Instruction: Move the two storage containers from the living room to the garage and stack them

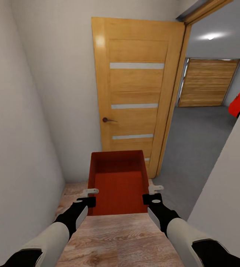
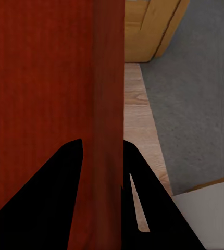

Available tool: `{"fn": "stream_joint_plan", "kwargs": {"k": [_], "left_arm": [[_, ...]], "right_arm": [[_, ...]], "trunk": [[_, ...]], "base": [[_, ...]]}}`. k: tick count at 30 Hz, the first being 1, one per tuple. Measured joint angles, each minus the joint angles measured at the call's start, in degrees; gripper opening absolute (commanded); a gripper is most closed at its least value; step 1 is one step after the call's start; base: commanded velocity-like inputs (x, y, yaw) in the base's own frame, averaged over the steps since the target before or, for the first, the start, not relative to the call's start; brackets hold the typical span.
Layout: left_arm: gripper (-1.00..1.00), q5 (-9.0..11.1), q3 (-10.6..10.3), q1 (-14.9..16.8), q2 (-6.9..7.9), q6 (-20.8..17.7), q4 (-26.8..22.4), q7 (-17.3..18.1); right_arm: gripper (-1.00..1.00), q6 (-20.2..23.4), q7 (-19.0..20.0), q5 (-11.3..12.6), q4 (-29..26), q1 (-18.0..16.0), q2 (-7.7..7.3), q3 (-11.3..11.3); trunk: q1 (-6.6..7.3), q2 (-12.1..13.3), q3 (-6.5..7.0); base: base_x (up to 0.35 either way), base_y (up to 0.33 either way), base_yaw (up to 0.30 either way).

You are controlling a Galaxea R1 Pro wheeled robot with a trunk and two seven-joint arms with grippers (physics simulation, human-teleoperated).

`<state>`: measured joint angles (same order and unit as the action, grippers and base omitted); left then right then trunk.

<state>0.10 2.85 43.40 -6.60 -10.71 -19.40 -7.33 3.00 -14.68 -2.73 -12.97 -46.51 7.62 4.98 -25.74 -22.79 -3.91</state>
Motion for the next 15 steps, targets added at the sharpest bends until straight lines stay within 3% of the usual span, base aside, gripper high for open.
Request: {"fn": "stream_joint_plan", "kwargs": {"k": [15], "left_arm": [[-1.0,0.3,-0.2,0.0,0.11,0.1,0.1,0.0]], "right_arm": [[-1.0,0.0,0.0,-0.2,0.0,0.0,0.08,-0.1]], "trunk": [[0.0,0.0,0.0]], "base": [[0.114,0.277,-0.242]]}}
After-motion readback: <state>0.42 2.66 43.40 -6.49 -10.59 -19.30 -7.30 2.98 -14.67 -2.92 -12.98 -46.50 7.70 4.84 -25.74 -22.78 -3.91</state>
